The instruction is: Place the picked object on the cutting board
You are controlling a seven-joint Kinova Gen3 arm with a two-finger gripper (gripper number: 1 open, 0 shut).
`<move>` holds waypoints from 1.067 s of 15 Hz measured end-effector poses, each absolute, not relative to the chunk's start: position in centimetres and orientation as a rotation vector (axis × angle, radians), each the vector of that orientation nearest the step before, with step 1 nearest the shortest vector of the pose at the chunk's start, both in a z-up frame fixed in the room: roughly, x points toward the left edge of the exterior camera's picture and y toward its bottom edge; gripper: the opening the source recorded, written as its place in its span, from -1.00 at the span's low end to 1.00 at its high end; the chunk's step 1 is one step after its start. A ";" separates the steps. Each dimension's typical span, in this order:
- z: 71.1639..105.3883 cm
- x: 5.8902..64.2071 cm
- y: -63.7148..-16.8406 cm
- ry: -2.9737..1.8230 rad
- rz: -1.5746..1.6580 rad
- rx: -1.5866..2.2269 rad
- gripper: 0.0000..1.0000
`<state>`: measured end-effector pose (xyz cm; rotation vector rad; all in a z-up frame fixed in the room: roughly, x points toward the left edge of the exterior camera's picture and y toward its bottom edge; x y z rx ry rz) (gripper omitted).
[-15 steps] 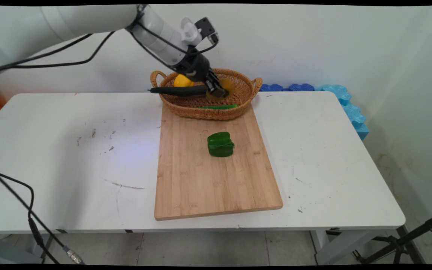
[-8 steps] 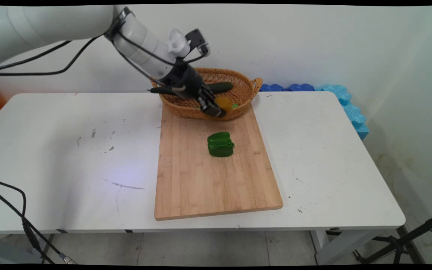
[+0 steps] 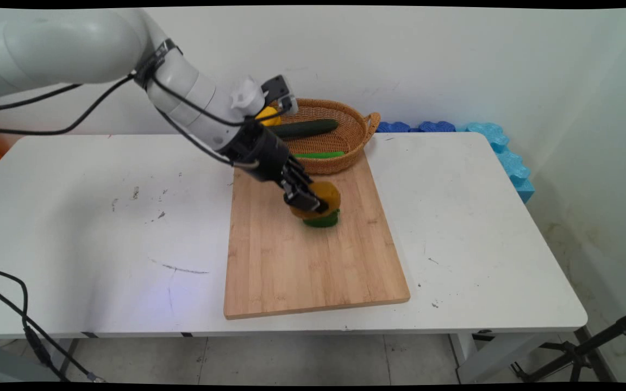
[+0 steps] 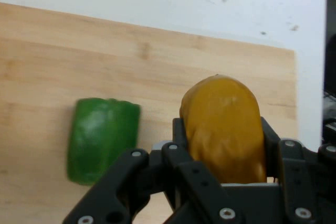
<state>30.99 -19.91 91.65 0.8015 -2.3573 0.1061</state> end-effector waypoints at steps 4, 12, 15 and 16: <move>89.7 30.4 -18.7 -2.363 0.051 0.768 -1.00; 85.5 29.1 -18.4 -2.389 -0.004 0.707 -1.00; 83.8 28.7 -18.5 -2.404 -0.013 0.679 -1.00; 83.4 28.6 -18.6 -2.409 -0.014 0.671 -1.00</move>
